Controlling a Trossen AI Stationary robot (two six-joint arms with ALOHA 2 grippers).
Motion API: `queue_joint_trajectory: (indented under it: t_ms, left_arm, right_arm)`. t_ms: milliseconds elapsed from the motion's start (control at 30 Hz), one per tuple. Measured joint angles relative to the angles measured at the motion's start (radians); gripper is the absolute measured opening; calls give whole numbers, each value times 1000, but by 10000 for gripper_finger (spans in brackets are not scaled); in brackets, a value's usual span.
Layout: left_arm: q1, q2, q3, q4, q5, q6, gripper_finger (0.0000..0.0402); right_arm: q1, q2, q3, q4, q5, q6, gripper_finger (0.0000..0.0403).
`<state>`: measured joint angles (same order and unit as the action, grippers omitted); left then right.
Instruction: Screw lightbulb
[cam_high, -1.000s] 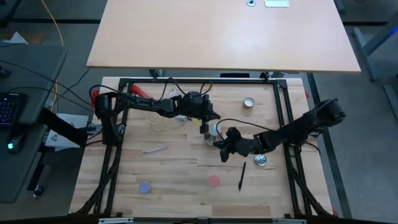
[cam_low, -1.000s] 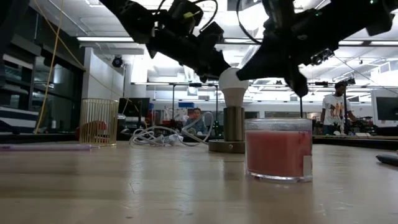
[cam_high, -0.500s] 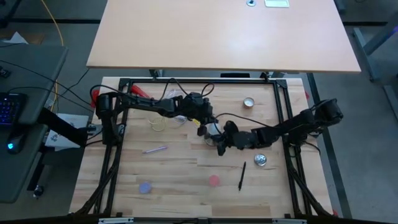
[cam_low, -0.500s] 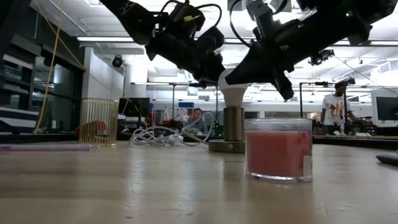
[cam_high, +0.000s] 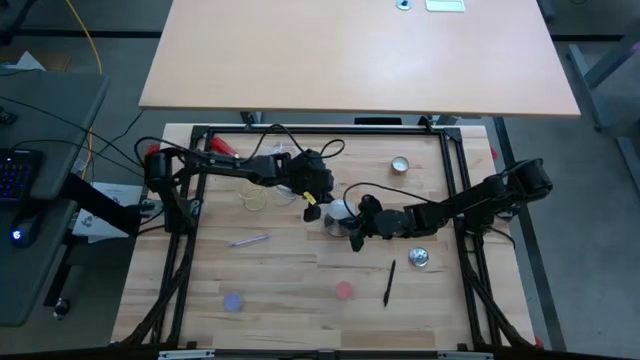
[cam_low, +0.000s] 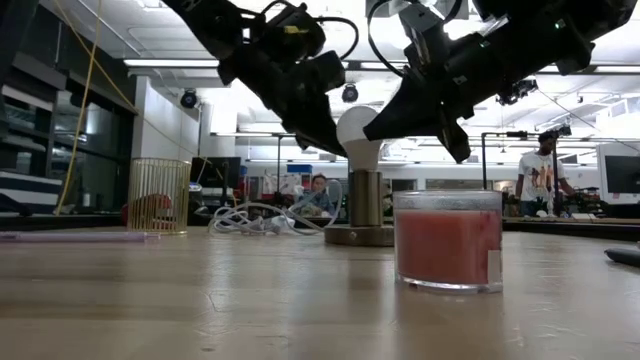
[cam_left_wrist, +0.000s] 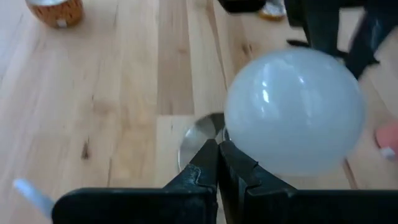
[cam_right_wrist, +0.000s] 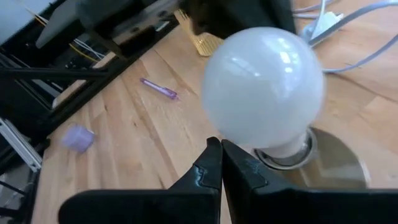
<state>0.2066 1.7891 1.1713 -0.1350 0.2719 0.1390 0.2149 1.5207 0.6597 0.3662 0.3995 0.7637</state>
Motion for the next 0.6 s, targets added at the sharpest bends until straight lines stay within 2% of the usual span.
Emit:
queue_joint_trajectory:
  t_ms: [300,600]
  left_arm:
    - [-4,-90,0,-213,20,37,0]
    - [-90,-208,0,-424,68,4,0]
  right_arm:
    - [-25,-87,-1,-96,1,-78,0]
    - [-122,-243,-1,-341,-18,-189,0]
